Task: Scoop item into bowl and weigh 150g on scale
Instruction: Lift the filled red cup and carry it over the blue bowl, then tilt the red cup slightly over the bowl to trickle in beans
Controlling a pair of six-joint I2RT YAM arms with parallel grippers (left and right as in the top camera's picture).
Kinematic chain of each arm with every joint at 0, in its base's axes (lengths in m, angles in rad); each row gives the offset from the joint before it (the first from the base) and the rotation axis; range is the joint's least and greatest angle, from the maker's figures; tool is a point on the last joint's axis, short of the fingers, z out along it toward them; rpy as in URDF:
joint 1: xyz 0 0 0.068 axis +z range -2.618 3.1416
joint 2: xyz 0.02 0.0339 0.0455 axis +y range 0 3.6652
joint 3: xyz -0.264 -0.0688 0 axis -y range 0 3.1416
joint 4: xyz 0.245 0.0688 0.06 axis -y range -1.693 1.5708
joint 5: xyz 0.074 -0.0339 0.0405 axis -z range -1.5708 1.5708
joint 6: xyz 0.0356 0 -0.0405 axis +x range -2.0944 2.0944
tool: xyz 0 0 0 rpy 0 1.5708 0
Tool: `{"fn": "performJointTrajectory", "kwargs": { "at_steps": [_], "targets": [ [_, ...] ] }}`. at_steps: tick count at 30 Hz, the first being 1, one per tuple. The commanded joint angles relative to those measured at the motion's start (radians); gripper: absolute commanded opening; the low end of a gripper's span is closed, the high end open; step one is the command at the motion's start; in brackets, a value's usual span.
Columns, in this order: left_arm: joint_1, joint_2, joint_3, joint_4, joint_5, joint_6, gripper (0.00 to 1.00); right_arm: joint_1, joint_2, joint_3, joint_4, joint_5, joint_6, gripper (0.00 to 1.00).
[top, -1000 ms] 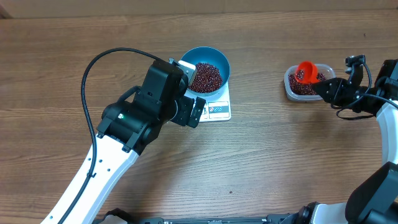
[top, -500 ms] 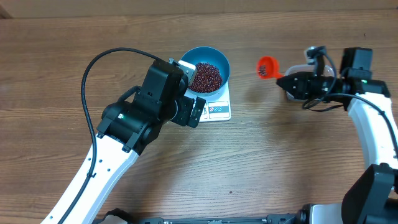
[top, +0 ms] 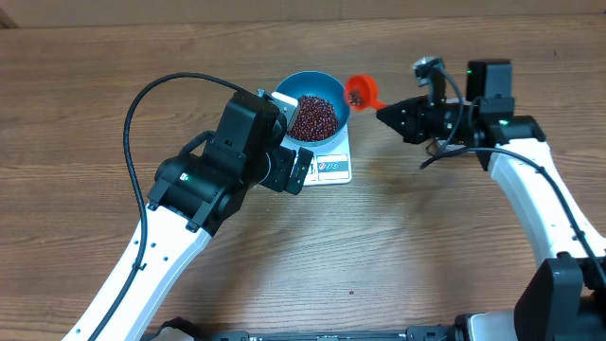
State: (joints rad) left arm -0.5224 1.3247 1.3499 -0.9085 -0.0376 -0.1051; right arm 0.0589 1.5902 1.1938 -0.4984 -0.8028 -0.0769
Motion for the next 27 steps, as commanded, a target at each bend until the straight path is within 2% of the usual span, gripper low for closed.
{"fn": "performJointTrajectory", "kwargs": {
  "at_steps": [1, 10, 18, 27],
  "targets": [
    [-0.003, 0.005, 0.016, 0.003, 0.005, -0.003, 1.0, 0.067, -0.023, 0.019, 0.047, 0.111, 0.002, 0.04],
    [-0.003, 0.005, 0.016, 0.003, 0.005, -0.003, 1.0, 0.172, -0.023, 0.018, 0.107, 0.269, -0.025, 0.04],
    [-0.003, 0.005, 0.016, 0.003, 0.005, -0.003, 0.99, 0.26, -0.023, 0.013, 0.105, 0.317, -0.313, 0.04],
    [-0.003, 0.005, 0.016, 0.003, 0.005, -0.003, 1.0, 0.272, -0.023, 0.01, 0.135, 0.369, -0.325, 0.04]
  ]
}}
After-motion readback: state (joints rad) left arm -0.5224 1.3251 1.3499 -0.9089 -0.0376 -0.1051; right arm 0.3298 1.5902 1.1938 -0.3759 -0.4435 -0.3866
